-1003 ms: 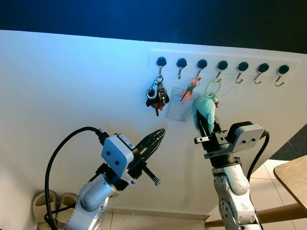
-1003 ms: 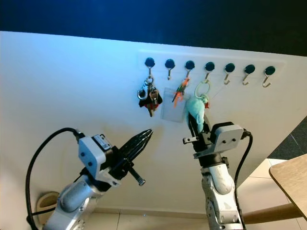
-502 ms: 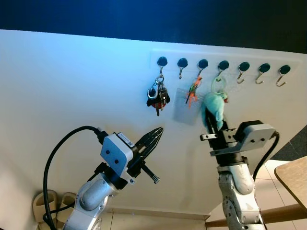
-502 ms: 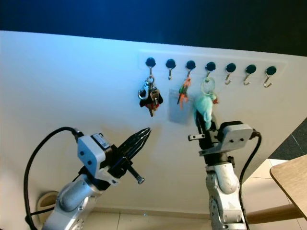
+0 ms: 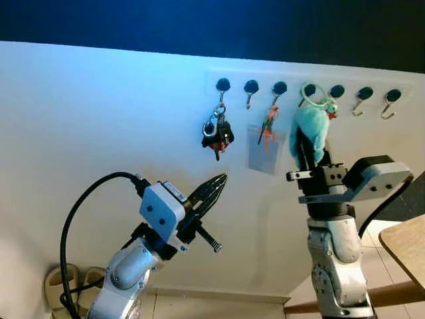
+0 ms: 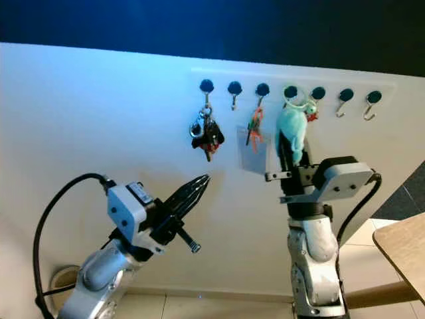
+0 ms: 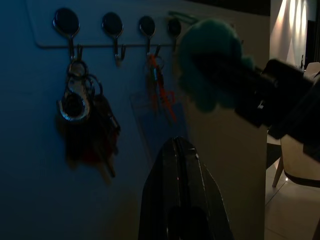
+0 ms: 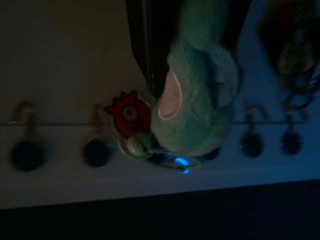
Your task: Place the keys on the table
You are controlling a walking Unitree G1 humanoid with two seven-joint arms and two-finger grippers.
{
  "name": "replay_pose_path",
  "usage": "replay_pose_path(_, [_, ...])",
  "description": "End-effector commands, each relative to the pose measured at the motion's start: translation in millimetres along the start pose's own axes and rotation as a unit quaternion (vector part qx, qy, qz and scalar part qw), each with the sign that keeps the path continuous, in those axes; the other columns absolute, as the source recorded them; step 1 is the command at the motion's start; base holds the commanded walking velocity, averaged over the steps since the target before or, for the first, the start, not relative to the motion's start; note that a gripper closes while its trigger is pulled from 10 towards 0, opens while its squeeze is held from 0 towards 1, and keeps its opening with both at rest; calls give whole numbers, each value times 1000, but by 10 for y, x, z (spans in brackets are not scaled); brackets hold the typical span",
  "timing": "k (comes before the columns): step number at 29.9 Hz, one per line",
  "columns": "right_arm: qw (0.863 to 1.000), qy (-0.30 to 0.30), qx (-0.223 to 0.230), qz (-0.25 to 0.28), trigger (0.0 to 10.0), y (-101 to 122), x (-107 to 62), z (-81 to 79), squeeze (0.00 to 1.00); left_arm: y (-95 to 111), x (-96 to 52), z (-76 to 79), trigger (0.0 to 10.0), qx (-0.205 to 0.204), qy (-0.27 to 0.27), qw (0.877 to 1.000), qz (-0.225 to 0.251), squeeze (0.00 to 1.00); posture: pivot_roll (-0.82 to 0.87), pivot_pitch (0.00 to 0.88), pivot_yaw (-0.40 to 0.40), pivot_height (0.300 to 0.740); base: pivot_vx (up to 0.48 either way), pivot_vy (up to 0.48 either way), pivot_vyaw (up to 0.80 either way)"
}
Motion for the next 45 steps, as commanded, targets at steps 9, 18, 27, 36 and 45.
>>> replay_pose_path(9, [998,62,-13,-19,0,-57,-173,-191,0,25,-19,12,10000,4,6,1000,5,0,66,65,-71,740,0,0,0])
replay_pose_path(18, [991,6,-37,-129,0,-412,-757,93,0,-192,-279,-173,10000,10,106,994,-33,0,67,67,-66,740,0,0,0])
replay_pose_path(27, [983,-33,-57,-171,0,-517,-990,270,0,-409,-557,-259,10000,-1,162,983,-84,0,68,67,-62,740,0,0,0])
replay_pose_path(36, [998,-14,-26,-63,0,-246,-436,108,0,-323,-415,-230,10000,6,139,989,-54,0,71,63,-61,740,0,0,0])
replay_pose_path(45, [1000,18,-3,11,0,28,-97,-63,0,-124,-170,-96,10000,-6,72,997,-4,0,71,61,-65,740,0,0,0])
Point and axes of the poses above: a point about 5 cm out from each wrist's last joint towards the gripper, its own x axis pointing out of the wrist towards the gripper, its own y axis along the axis of the wrist's last joint, z = x × y, the point moved 2 cm from there along x, pointing out of the wrist towards the gripper, and after that the axes turned 8 degrees about x, right-handed, at the moved point
